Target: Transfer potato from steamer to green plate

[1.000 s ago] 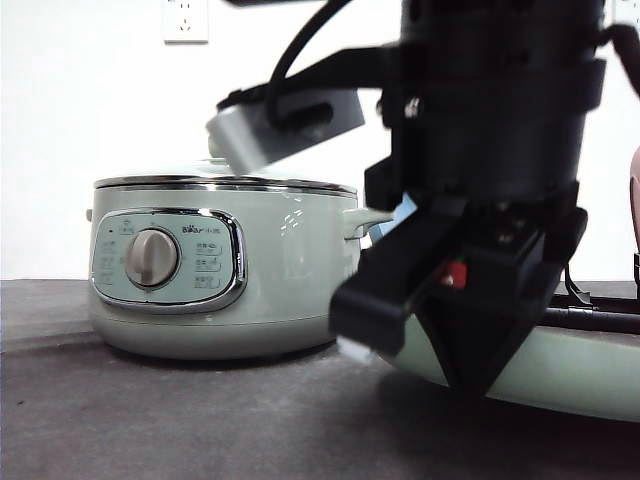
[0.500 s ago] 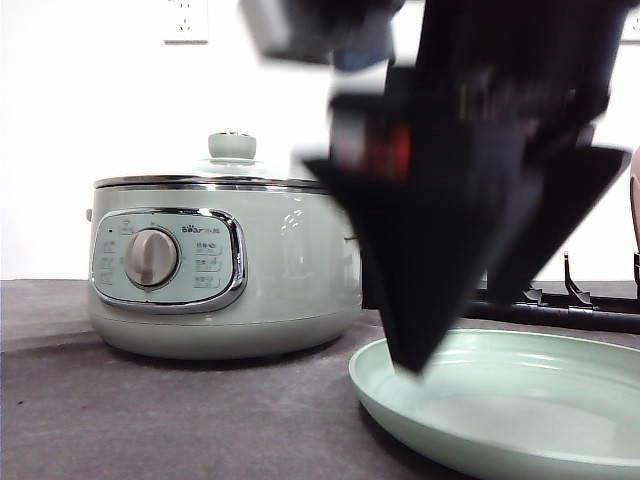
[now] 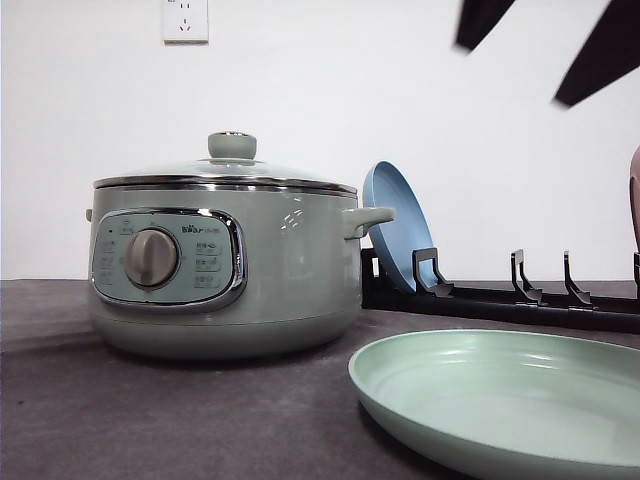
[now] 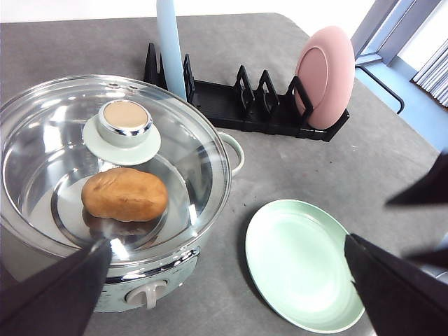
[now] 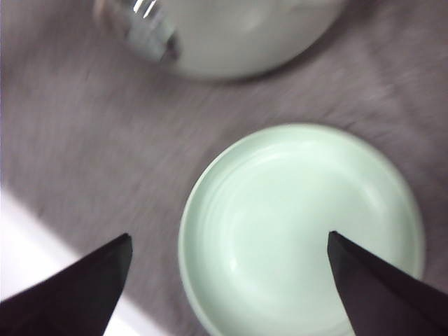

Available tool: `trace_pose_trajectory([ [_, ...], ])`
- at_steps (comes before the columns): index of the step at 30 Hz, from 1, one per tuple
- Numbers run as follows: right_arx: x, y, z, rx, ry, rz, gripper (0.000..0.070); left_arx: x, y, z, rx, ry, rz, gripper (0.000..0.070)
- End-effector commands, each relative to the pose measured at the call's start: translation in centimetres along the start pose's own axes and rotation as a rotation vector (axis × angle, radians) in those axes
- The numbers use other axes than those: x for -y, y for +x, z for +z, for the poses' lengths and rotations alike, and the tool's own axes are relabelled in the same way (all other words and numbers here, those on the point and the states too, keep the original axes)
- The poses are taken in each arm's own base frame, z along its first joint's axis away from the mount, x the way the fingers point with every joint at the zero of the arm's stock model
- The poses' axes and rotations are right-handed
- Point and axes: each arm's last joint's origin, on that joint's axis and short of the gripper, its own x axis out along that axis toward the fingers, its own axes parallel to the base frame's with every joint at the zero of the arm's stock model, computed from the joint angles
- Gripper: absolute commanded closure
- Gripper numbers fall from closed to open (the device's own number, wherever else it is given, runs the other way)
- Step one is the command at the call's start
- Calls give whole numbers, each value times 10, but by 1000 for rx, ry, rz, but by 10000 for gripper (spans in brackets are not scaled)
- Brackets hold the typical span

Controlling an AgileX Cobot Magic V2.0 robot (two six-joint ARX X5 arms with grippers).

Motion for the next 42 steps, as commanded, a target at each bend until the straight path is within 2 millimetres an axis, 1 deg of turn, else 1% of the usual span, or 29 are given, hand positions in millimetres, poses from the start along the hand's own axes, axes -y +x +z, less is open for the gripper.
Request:
trace_pose_trajectory([
  [1, 3, -10, 5, 64, -15, 6, 136, 2, -2, 5, 16, 21, -8, 0],
  [7, 16, -38, 7, 237, 2, 28, 137, 2, -2, 4, 5, 30, -7, 0],
  [14, 20, -58, 1, 300, -5, 135, 139, 0, 1, 1, -46, 7, -2, 0],
  [17, 19, -63, -2, 316, -12, 166, 140, -1, 6, 7, -78, -9, 1, 0],
  [22, 19, -66, -3, 325, -14, 173, 139, -7, 21, 31, -147, -38, 27, 0],
  [26, 19, -66, -2, 330, -14, 175, 139, -15, 42, 51, -224, -46, 106, 0],
  [31, 20, -68, -2, 325, 3, 167, 145, -24, 81, 68, -333, -18, 194, 0],
  [33, 22, -69, -2, 322, 12, 152, 159, -27, 98, 73, -370, 3, 211, 0],
  [37, 27, -71, -3, 310, 24, 112, 160, -30, 131, 82, -419, 42, 226, 0],
  [42, 32, -71, -5, 284, 51, 73, 160, -32, 165, 89, -444, 84, 225, 0],
])
